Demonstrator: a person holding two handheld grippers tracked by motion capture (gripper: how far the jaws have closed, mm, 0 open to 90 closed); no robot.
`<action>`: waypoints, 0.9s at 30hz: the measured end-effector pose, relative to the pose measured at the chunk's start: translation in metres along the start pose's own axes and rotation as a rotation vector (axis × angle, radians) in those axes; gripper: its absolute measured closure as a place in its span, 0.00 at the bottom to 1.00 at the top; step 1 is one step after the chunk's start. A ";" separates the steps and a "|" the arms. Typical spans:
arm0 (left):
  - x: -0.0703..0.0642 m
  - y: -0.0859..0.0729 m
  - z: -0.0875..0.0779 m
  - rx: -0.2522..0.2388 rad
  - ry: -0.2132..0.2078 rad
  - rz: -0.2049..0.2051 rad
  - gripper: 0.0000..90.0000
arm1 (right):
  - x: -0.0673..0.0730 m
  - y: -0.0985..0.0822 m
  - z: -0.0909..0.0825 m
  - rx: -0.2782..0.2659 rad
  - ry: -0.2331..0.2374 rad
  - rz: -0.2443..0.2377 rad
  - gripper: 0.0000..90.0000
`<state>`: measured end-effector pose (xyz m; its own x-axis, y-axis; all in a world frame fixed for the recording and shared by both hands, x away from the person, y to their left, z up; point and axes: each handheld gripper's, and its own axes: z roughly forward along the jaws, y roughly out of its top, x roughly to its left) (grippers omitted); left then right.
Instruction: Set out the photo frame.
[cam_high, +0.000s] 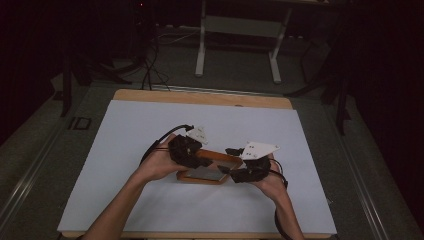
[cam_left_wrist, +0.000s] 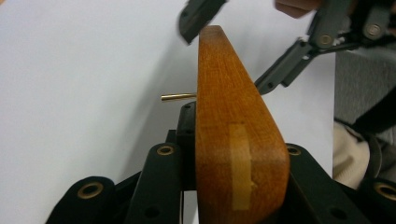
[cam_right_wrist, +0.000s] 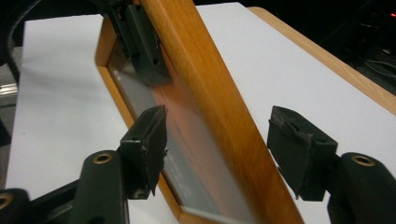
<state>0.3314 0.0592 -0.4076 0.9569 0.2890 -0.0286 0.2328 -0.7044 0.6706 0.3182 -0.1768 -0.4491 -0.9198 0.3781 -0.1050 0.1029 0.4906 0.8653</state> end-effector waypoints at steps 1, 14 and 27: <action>-0.002 0.003 0.001 0.001 -0.021 0.024 0.80 | -0.001 0.001 0.004 0.000 0.031 -0.017 0.41; 0.008 -0.008 -0.003 -0.069 -0.037 -0.048 0.64 | 0.001 0.000 0.002 0.028 0.076 -0.096 0.72; 0.017 -0.029 -0.011 -0.205 -0.044 -0.151 0.44 | 0.002 -0.001 -0.001 0.037 0.058 -0.118 0.76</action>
<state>0.3388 0.0922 -0.4191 0.9215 0.3498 -0.1690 0.3380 -0.5077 0.7924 0.3158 -0.1770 -0.4495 -0.9467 0.2699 -0.1756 0.0053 0.5583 0.8296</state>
